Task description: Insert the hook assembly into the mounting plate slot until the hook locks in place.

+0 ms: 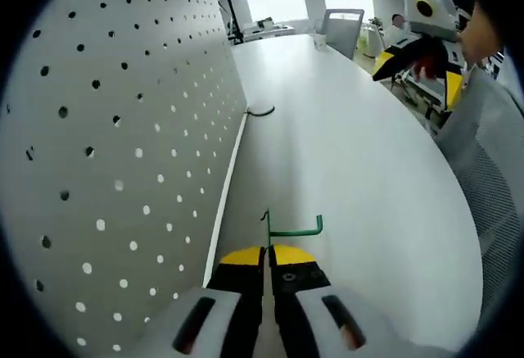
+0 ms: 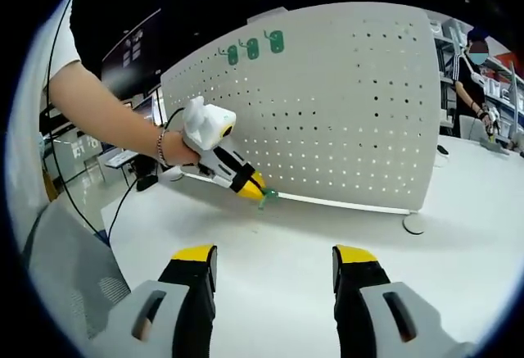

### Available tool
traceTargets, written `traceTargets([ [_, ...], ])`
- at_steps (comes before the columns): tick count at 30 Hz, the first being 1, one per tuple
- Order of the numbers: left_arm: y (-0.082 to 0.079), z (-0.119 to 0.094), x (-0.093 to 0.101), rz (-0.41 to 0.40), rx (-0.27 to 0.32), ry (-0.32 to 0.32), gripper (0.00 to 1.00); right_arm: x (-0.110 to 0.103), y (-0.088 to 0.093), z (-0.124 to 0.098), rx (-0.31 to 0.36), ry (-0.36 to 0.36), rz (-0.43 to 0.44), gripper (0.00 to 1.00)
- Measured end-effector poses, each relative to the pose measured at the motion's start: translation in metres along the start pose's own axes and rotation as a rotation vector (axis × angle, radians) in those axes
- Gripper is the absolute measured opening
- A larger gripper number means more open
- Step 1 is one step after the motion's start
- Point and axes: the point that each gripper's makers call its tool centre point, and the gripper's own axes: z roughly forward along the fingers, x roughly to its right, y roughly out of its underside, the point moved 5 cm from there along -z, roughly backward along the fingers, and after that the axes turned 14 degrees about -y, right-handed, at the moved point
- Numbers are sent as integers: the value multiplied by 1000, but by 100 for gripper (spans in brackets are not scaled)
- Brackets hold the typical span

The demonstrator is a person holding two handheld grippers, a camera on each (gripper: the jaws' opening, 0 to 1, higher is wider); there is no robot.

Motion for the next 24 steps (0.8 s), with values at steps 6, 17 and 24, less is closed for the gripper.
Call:
traceTargets([
  [6, -4, -14, -3, -35, 41, -41, 2, -2, -3, 0, 8, -4, -7, 55],
  [17, -11, -38, -15, -125, 105, -119, 2, -5, -12, 0, 25, -9, -21, 55],
  [24, -17, -53, -16, -156, 145, -160, 2, -8, -21, 1, 50, -13, -24, 55],
])
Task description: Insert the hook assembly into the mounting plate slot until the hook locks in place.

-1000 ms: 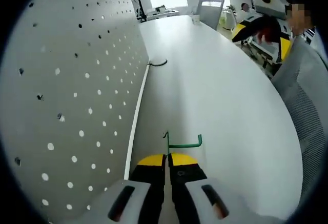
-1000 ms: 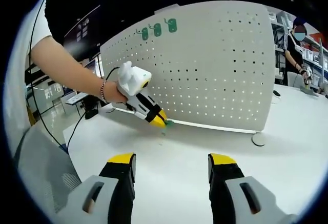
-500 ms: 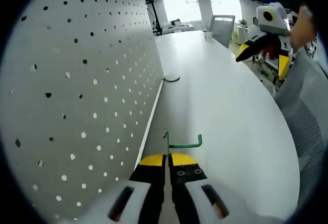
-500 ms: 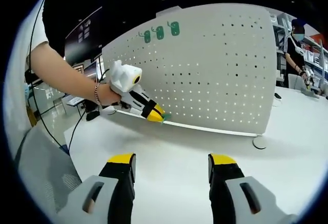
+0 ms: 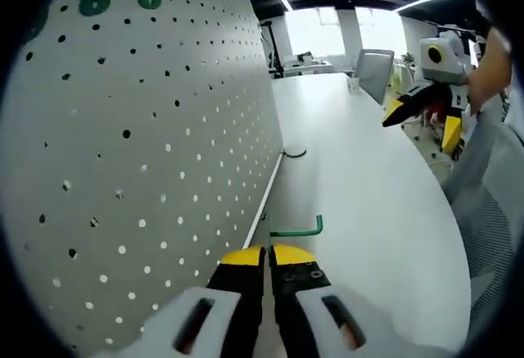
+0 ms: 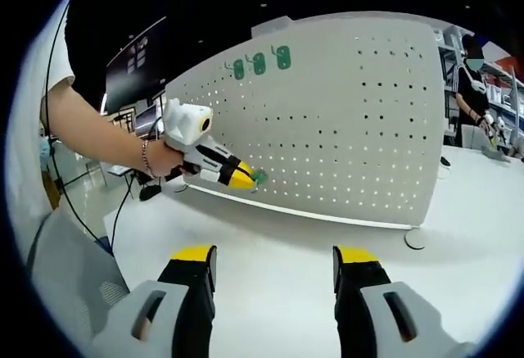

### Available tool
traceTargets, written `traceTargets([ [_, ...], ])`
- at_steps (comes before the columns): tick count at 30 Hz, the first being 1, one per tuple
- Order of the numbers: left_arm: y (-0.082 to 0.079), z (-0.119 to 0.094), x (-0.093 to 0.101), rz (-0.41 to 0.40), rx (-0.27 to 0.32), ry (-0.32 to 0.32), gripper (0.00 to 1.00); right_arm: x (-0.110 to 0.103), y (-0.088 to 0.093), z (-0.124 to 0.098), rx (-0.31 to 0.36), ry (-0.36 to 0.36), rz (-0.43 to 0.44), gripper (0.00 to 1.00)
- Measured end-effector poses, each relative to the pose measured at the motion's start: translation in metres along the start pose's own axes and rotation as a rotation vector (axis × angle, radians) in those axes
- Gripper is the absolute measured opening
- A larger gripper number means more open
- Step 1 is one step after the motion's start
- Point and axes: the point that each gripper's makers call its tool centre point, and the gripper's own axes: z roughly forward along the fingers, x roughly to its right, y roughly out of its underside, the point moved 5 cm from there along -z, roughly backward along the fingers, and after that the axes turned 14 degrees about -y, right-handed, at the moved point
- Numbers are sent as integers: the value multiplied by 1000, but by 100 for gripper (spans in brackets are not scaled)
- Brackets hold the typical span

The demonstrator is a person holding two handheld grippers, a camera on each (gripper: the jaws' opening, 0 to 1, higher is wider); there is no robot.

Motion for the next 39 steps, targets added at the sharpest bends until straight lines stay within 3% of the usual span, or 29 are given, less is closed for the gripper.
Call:
traceTargets([
  [12, -5, -25, 2, -63, 55, -78, 2, -6, -9, 4, 29, -18, -10, 55],
  [15, -6, -33, -1, -110, 78, -112, 2, -9, -11, 6, 30, -26, -17, 55],
  [18, -8, -40, 1, -102, 85, -127, 2, -10, -13, 7, 36, -31, -21, 55],
  [39, -11, -106, 6, -249, 198, -272, 2, -26, -26, 11, 72, -68, -39, 55],
])
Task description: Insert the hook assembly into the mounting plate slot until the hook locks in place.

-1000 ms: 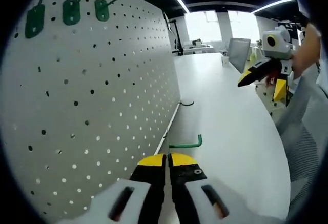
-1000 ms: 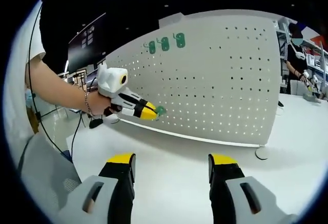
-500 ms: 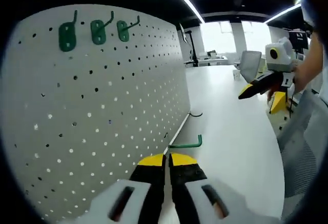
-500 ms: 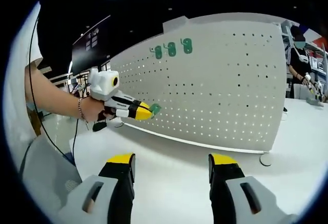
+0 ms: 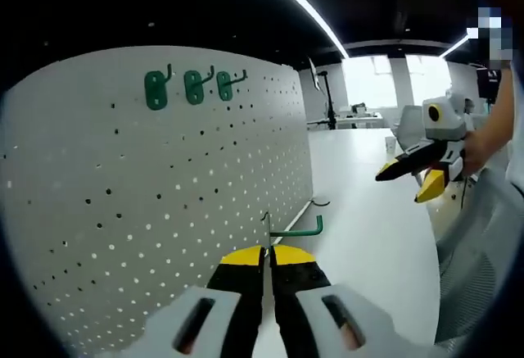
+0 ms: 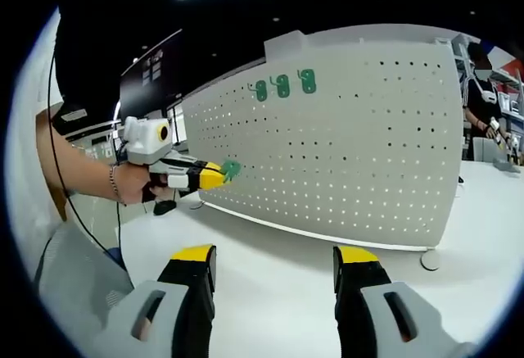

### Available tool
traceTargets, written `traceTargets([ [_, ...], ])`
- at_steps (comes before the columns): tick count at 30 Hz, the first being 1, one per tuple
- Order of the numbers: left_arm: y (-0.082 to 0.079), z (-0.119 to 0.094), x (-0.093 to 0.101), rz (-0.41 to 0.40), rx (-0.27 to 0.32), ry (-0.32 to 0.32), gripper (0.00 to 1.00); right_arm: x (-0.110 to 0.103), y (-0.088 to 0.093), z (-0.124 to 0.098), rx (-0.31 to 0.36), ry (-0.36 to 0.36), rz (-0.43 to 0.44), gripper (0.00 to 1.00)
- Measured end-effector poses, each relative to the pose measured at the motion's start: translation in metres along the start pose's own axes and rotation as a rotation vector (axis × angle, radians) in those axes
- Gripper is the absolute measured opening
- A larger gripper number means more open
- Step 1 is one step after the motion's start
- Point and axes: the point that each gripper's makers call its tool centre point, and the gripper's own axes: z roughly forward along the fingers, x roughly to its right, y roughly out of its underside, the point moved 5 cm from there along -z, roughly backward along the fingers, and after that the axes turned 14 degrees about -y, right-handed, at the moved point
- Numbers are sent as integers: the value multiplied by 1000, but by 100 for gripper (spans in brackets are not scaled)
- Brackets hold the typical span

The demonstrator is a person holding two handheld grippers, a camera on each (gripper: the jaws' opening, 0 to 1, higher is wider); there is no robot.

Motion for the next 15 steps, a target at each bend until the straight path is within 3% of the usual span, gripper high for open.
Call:
traceTargets([
  [6, -1, -21, 0, -91, 45, -52, 2, -8, -1, 1, 8, -16, 1, 55],
  [15, -11, -46, -1, -152, 112, -109, 2, -13, -2, 4, 18, -31, -3, 55],
])
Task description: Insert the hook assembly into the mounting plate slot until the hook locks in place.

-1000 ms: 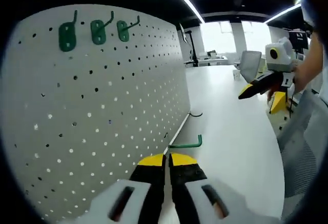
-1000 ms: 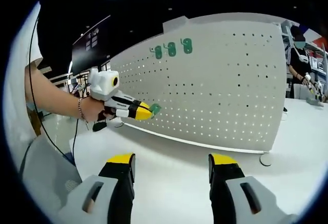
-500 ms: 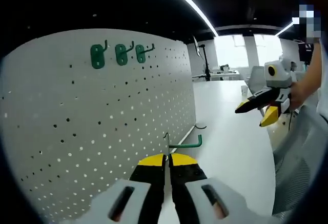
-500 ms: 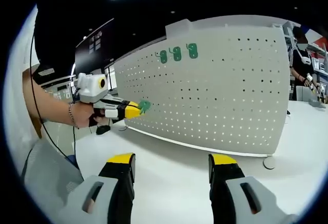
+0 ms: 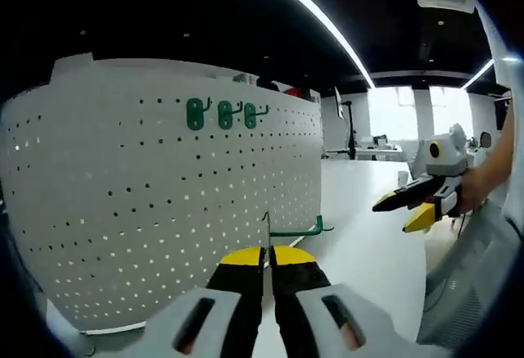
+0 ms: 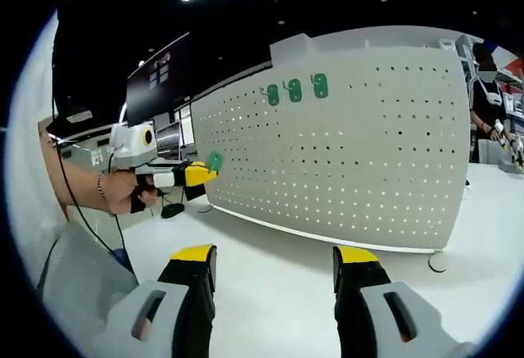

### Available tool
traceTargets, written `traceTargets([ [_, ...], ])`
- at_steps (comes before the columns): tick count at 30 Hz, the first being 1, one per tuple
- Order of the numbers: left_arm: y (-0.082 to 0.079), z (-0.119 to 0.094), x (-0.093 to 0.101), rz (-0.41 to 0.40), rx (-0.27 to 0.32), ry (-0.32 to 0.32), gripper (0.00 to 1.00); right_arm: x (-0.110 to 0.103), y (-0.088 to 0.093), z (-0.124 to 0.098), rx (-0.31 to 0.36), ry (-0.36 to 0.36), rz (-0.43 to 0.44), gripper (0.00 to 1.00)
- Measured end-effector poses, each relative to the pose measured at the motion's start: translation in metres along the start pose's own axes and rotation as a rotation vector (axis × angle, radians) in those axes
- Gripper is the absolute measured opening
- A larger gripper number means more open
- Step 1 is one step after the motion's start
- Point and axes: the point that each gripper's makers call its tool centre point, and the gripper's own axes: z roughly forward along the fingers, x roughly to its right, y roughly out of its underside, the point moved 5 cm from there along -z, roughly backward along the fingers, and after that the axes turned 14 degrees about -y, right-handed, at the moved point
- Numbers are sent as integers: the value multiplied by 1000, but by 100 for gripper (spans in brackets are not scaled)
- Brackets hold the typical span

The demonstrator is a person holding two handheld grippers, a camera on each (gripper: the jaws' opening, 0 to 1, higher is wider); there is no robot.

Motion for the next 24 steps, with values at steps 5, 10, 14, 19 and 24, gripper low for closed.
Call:
traceTargets([
  [5, -5, -9, 0, -29, 24, -21, 2, -3, -1, 3, 0, -9, -2, 55],
  [10, -6, -12, -1, -40, 36, -41, 2, -4, -2, 4, -2, -12, -7, 55],
  [14, -4, -13, 0, -48, 30, -44, 2, -4, -3, 4, -6, -15, -12, 55],
  [19, -2, -13, -2, -46, 29, -47, 2, -14, -26, 2, 180, -72, 25, 56],
  [24, -3, -14, -1, -43, 26, -46, 2, -21, -35, 0, 246, -108, 41, 56],
])
